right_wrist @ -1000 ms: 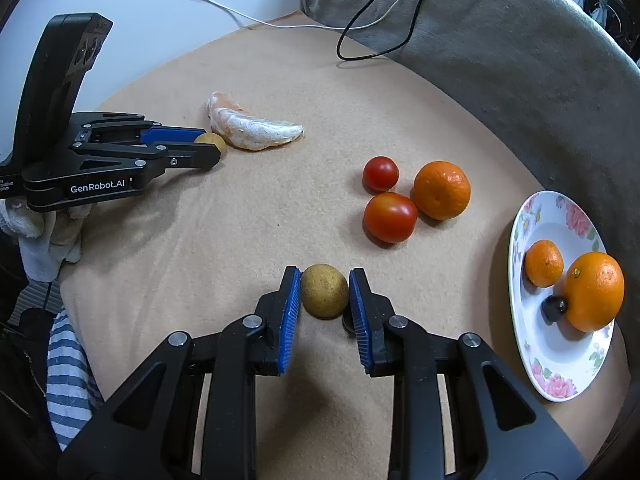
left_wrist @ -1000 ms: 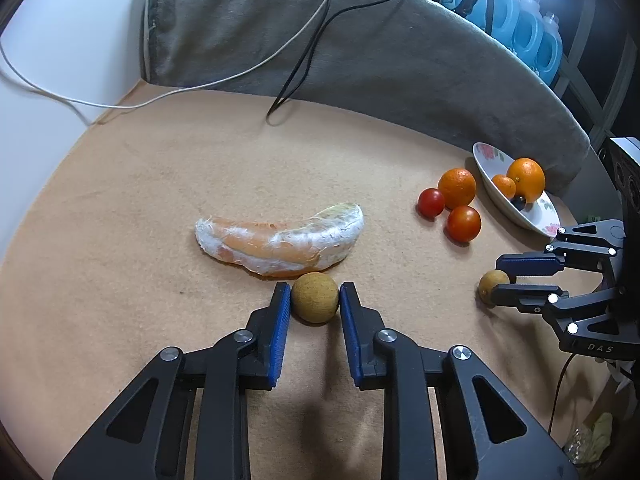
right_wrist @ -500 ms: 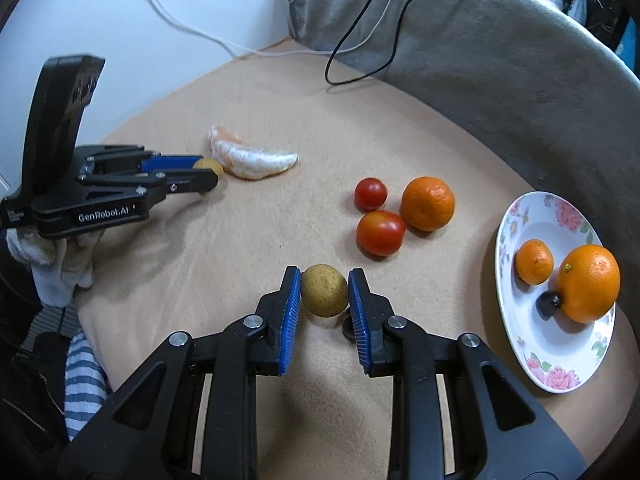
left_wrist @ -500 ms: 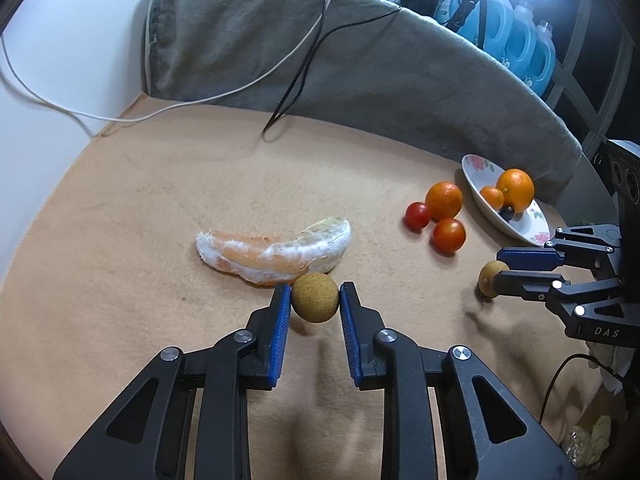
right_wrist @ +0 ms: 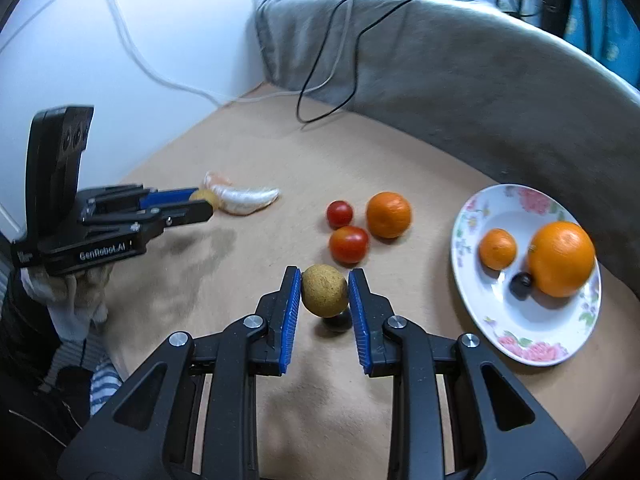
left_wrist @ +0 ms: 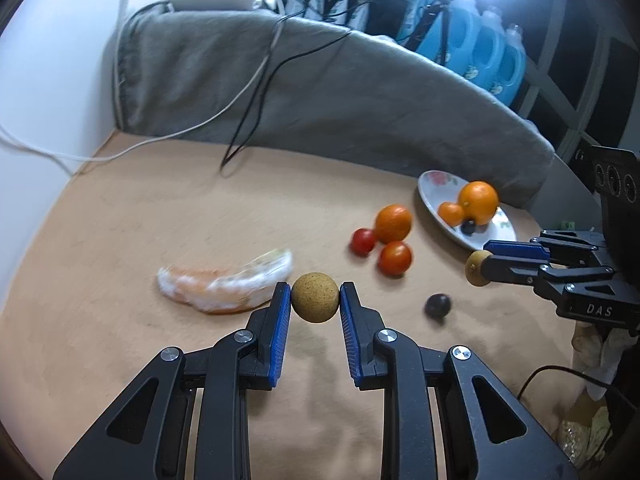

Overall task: Organize fruits
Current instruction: 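Carry the brown fruit with the left gripper while the right gripper carries the yellow fruit onto the plate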

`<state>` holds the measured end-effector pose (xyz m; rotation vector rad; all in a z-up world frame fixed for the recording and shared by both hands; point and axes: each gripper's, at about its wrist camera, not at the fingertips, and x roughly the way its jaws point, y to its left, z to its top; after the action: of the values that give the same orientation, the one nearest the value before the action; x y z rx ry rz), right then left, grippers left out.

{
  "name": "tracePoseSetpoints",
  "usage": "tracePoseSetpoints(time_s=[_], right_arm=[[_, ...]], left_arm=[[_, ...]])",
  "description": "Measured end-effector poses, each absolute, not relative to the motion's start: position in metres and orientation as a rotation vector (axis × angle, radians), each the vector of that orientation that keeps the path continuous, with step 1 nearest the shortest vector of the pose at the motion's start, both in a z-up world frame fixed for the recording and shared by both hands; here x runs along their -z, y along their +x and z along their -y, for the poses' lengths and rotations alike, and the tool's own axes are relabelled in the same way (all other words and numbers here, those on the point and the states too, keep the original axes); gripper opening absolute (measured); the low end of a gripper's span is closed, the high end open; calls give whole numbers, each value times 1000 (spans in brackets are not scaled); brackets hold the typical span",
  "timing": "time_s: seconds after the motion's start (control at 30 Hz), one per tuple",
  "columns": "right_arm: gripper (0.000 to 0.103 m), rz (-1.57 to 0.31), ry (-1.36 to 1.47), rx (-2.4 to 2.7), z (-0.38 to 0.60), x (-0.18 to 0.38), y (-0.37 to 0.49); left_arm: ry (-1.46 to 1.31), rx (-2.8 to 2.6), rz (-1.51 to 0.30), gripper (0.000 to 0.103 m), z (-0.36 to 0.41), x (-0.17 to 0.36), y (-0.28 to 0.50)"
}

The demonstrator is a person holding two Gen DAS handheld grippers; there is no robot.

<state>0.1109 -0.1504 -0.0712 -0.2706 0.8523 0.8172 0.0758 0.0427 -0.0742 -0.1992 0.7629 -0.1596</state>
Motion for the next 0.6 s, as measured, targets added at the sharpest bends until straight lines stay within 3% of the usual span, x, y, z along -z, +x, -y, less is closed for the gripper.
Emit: tracePoseSetpoints(time_s=[0.6], right_arm=[[26, -811, -98, -678, 230, 56, 125]], left_arm=[[-177, 281, -716, 23, 10, 56, 115]])
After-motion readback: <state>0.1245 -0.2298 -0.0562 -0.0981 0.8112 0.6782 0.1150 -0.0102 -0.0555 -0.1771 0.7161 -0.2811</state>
